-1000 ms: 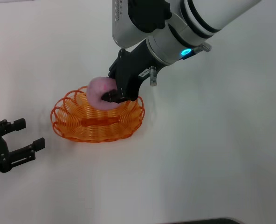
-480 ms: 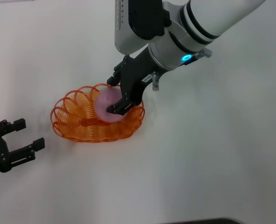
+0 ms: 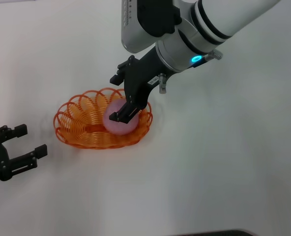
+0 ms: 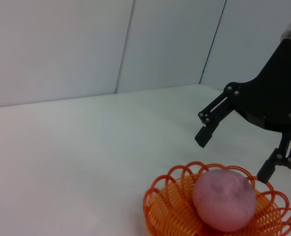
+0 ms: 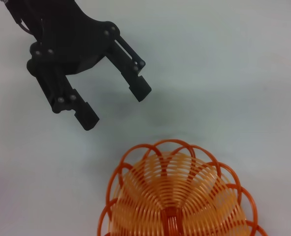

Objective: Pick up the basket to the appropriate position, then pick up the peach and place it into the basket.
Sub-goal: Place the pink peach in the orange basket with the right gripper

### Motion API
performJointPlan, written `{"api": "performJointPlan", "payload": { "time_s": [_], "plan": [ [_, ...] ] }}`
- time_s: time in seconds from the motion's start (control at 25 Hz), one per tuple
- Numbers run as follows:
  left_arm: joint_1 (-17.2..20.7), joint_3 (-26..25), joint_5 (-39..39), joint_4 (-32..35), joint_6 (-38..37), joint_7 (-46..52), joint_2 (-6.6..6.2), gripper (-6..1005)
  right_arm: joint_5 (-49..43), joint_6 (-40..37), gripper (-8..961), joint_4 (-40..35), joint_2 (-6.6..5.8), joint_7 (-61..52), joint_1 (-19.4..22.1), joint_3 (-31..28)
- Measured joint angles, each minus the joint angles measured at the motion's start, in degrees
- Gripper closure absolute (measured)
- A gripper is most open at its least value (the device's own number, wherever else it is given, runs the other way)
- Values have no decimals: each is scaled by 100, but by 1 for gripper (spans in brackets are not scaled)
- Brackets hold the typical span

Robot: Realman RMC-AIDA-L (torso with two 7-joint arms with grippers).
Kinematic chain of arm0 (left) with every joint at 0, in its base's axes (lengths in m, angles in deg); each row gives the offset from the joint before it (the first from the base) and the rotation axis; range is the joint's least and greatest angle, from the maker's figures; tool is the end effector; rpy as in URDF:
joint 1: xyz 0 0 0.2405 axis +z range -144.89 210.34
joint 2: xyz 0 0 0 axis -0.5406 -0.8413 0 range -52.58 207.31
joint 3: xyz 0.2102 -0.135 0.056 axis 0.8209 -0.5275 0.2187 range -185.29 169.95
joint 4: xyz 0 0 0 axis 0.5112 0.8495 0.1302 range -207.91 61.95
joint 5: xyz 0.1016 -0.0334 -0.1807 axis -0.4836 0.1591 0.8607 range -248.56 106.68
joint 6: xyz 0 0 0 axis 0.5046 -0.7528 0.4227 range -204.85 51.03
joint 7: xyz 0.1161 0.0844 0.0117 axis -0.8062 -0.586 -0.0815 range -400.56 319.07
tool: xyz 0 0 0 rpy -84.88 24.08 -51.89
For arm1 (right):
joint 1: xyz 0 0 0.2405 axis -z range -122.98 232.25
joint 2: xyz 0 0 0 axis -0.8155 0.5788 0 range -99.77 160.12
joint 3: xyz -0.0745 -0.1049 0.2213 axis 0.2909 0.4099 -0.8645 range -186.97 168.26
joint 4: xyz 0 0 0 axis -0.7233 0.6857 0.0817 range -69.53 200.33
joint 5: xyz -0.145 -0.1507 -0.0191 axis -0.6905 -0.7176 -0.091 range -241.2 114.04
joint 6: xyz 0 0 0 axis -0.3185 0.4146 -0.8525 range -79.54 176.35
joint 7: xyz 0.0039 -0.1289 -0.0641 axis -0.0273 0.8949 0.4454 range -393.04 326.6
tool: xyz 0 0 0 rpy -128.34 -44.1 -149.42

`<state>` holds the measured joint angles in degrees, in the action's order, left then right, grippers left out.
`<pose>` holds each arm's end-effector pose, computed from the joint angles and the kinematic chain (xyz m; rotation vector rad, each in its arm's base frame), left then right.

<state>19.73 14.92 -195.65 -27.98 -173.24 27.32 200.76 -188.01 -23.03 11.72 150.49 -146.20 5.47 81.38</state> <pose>-0.3507 0.2239 0.0159 -2.5124 -0.7705 -0.5999 0.1070 0.3670 -0.0956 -3.0680 0.0793 -0.2230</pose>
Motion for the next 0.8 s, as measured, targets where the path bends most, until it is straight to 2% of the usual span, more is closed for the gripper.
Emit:
{"api": "performJointPlan", "payload": {
  "time_s": [0.36, 0.52, 0.8],
  "plan": [
    [-27, -7, 0, -20, -1, 38, -1, 202, 235, 53, -4, -54, -10, 133, 131, -188],
    [-48, -22, 1, -29, -1, 61, -7, 201, 611, 114, -5, -123, -17, 502, 367, -689],
    [-79, -49, 58, -45, 0, 65, -9, 202, 1972, 263, -5, -125, -27, 1762, 1185, -1756]
  ]
}}
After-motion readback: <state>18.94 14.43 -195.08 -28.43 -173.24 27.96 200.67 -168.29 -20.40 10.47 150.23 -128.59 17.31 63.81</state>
